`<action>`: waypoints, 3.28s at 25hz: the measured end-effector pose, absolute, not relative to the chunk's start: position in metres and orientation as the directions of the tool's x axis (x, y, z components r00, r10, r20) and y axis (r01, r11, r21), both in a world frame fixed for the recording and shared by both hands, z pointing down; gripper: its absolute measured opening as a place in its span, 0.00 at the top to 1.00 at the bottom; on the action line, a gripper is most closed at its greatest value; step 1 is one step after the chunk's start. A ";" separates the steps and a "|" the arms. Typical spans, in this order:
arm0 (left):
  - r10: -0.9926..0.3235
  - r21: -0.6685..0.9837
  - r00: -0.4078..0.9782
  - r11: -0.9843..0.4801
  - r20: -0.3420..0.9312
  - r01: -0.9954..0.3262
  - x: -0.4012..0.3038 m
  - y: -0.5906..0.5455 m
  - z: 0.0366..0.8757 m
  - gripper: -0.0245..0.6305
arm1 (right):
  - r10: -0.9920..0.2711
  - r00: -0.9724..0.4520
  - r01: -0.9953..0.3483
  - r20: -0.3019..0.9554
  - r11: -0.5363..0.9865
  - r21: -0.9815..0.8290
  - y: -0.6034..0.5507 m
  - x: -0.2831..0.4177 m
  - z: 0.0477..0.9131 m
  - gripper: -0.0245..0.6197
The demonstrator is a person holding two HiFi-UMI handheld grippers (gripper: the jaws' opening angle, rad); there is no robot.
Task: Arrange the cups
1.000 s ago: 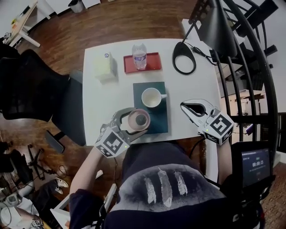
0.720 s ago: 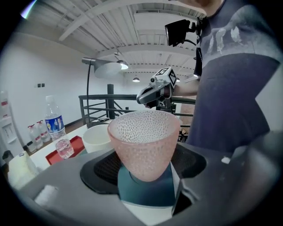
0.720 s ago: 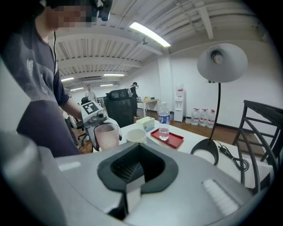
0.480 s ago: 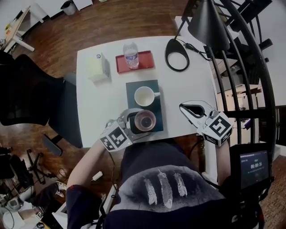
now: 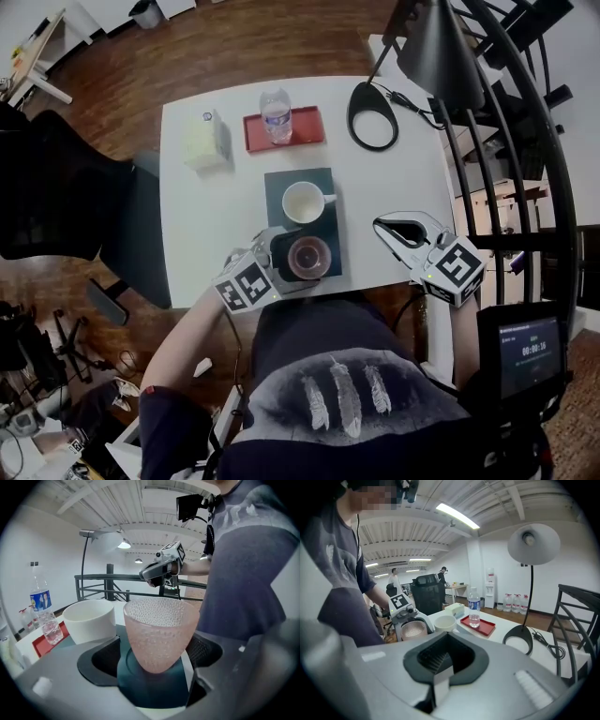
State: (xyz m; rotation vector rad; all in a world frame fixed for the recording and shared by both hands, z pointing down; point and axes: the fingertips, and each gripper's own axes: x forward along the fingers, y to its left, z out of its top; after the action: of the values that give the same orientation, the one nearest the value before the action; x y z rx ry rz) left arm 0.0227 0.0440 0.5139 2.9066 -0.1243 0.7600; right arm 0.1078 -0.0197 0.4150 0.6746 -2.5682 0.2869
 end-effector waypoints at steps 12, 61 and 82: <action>-0.244 0.129 0.894 -0.941 0.377 -0.312 -0.027 0.040 0.448 0.20 | -0.427 -0.764 -0.519 0.483 0.852 -0.068 -0.025 0.110 0.411 0.96; -0.485 0.132 0.828 -0.835 0.280 -0.534 -0.098 -0.058 0.389 0.94 | -0.474 -0.809 -0.515 0.348 0.856 -0.032 -0.062 0.097 0.376 0.96; -0.491 0.111 0.824 -0.836 0.283 -0.537 -0.095 -0.061 0.386 0.94 | -0.436 -0.833 -0.468 0.341 0.884 -0.012 -0.087 0.080 0.374 0.96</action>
State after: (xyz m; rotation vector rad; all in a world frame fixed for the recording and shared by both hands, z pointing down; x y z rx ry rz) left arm -0.0950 -0.0606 0.3857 2.8200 -0.8025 0.3634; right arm 0.0799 -0.0873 0.3743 0.6731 -2.7219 0.1345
